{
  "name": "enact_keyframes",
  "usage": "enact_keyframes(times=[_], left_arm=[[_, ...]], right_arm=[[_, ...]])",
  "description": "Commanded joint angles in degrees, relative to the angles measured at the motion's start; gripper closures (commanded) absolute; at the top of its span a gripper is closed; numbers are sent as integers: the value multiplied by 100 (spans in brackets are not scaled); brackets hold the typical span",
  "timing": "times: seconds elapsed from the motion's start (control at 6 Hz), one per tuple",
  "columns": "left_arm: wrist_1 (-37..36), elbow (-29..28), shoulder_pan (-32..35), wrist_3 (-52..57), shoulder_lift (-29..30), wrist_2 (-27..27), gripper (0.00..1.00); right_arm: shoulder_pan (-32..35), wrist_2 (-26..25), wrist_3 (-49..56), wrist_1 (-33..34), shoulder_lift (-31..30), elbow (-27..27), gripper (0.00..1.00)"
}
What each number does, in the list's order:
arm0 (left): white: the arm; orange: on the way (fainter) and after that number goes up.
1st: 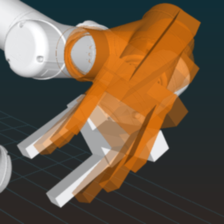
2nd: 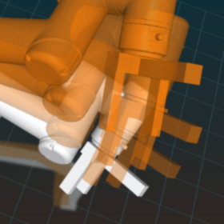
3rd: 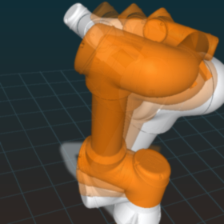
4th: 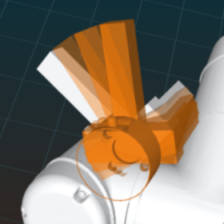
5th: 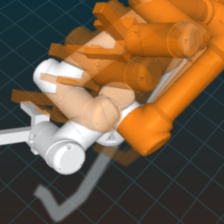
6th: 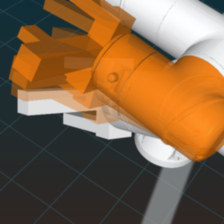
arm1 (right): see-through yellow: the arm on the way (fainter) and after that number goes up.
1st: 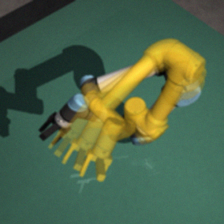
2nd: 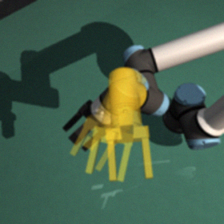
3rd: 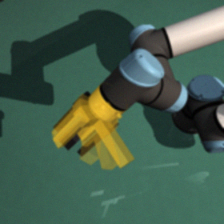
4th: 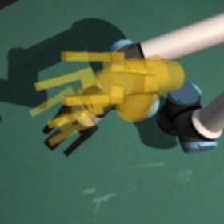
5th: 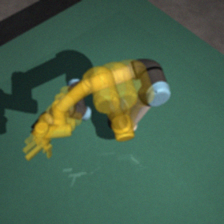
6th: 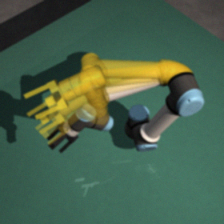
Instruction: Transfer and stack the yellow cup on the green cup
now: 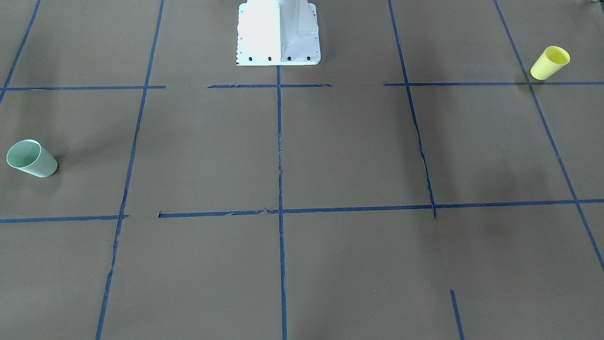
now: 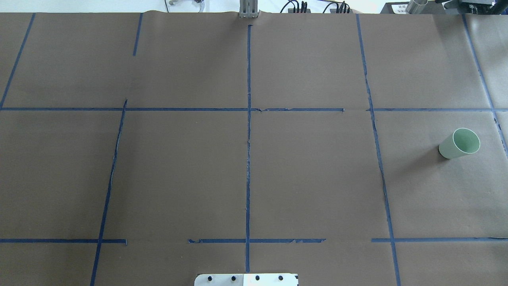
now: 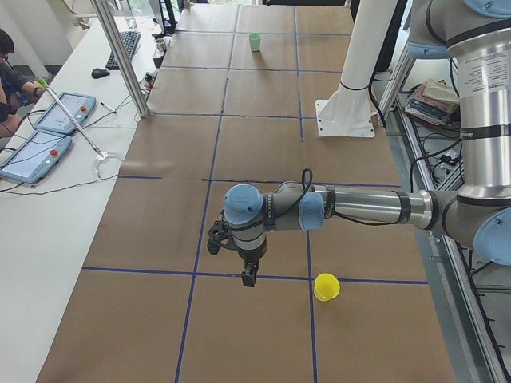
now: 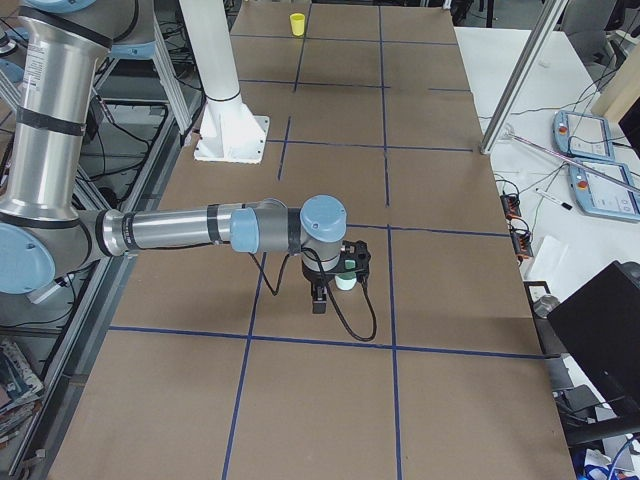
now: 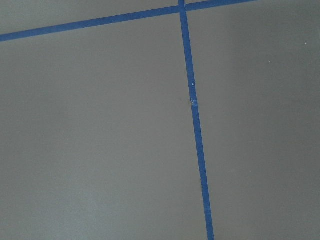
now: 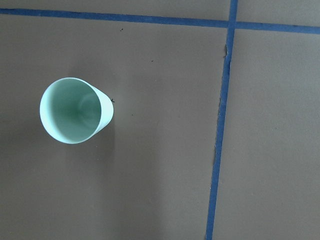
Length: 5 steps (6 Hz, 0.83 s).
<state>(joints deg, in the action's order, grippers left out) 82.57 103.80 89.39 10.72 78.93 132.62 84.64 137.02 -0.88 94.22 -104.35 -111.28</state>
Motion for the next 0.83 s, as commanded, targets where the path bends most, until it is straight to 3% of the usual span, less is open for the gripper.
enact_keyframes(times=[0.0,0.33,0.67], left_arm=[[57,70,-9,26,-122,-16,0],[83,149,-36,-17,-106,18,0],[294,98,-45,-44,838,27,0]], right_arm=[[0,0,43,-9,2,1,0],[-9,0,26,-9,11,-26,0],[-9,0,26,-9,11,-35,0]])
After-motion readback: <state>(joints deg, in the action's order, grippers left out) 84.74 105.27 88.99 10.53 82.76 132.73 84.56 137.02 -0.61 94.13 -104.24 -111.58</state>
